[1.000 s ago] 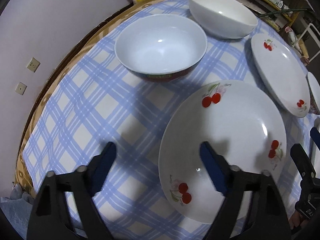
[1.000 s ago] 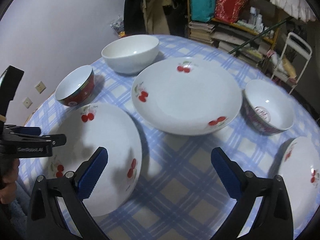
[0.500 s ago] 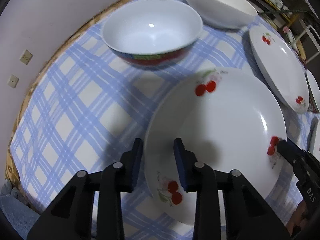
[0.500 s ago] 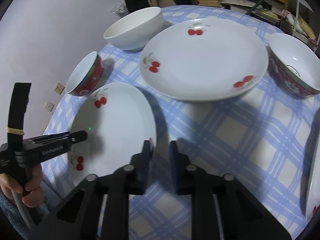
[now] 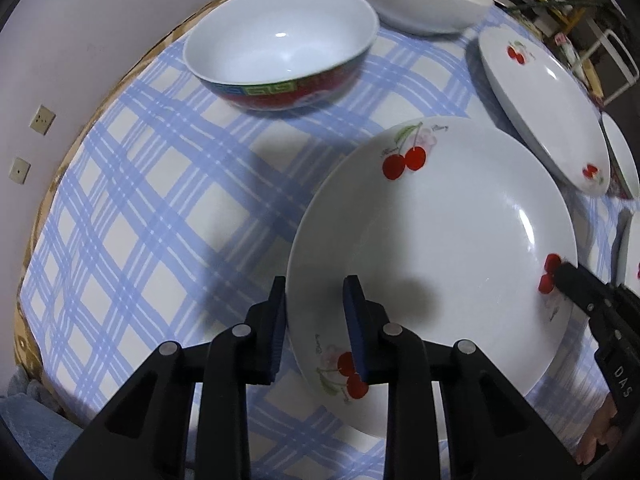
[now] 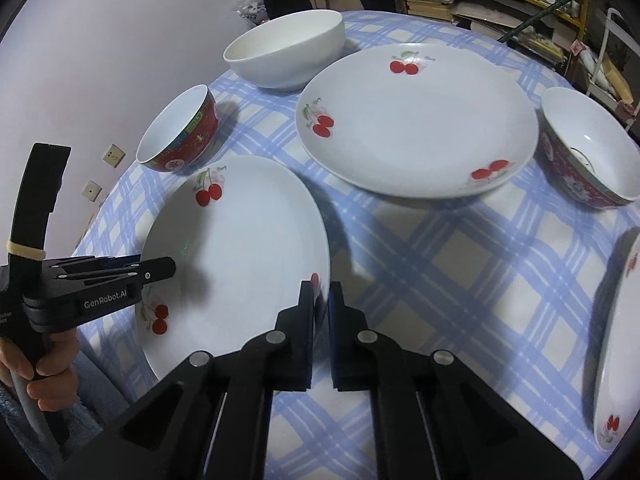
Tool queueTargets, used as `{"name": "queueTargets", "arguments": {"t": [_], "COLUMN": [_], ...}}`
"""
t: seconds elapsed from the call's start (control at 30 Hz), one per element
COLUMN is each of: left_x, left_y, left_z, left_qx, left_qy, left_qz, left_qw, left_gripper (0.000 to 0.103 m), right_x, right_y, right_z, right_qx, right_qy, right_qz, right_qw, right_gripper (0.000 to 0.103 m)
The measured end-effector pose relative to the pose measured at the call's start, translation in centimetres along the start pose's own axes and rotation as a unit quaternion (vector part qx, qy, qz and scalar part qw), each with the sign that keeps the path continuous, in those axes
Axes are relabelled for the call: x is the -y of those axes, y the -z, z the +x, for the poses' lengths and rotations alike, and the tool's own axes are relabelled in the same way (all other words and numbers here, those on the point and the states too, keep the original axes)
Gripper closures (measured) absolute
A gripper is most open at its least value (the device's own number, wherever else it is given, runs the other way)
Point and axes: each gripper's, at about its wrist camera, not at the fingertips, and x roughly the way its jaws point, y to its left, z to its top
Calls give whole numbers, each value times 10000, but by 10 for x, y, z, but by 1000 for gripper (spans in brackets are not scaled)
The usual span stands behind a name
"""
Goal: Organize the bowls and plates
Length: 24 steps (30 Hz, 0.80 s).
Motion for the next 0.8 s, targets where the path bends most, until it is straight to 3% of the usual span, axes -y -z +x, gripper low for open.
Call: {"name": "queueTargets", "arguments": {"t": [0.27, 0.63, 0.8], "left_x": [13, 30, 58], "left_y": [12, 25, 33], "left_z": [-4, -7, -18], "left_qx": [1, 101, 276], "left_qy": [145, 571, 704], "left_qz": [284, 323, 525], "left_qw": [9995, 9978, 9958], "left_gripper": [79, 80, 80], "right_x": [6, 30, 45], "right_y": [18, 49, 53], "right_z": [-23, -55, -67], "right_qx": [27, 61, 176], "right_qy": [195, 517, 768], "right_qz": [71, 674, 912], "right_qw": [9998, 9964, 9927], "right_gripper": [95, 96, 96]}}
